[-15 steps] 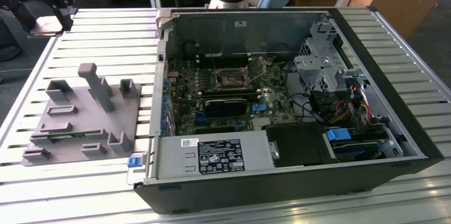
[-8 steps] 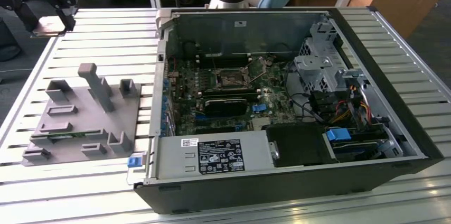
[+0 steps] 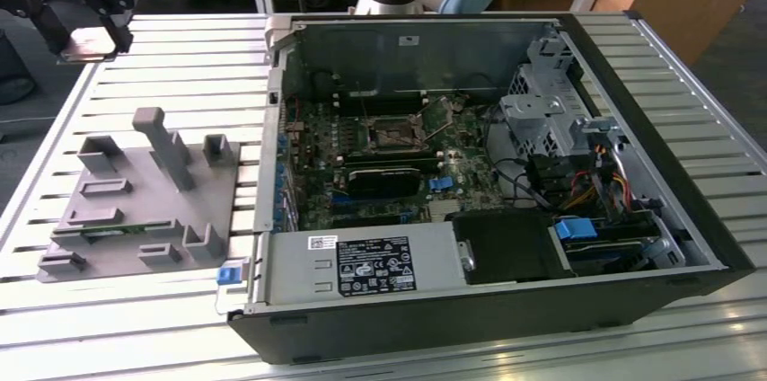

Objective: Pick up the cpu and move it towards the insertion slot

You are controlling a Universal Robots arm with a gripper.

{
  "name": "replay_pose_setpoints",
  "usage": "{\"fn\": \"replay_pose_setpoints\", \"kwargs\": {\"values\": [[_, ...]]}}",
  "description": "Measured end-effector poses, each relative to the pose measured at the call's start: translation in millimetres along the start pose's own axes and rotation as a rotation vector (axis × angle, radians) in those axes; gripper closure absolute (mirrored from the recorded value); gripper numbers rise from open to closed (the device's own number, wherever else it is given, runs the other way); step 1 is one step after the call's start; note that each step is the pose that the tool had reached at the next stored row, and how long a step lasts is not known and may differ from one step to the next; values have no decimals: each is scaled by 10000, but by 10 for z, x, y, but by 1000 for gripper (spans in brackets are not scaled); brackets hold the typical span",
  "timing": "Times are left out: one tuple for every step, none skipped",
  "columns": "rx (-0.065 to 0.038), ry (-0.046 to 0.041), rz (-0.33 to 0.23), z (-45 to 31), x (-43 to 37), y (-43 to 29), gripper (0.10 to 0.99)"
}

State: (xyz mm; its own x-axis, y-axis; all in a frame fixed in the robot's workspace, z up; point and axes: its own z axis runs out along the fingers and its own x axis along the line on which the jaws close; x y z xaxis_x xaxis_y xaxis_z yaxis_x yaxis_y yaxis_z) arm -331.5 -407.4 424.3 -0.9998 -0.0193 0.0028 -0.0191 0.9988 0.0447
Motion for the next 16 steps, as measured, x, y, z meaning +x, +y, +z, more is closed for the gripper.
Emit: {"fn": "replay_pose_setpoints", "kwargs": {"values": [[0,0,0,0,-5,0,545],[0,1,0,0,-10,0,545],[0,1,0,0,-14,0,545],[0,0,0,0,-19,0,545],[1,0,0,0,-24,0,545],[1,0,0,0,-29,0,545],[0,0,0,0,-33,0,545],[0,0,0,0,-38,0,545],[0,0,0,0,-43,-1,545],[1,1,0,-1,-48,-1,545],[0,1,0,-1,-54,-1,545],[0,0,0,0,-59,-1,545],[0,1,0,-1,-65,-1,545],[0,0,0,0,-71,-1,545],[0,0,0,0,-77,-1,545],[0,0,1,0,-82,-1,545]]}}
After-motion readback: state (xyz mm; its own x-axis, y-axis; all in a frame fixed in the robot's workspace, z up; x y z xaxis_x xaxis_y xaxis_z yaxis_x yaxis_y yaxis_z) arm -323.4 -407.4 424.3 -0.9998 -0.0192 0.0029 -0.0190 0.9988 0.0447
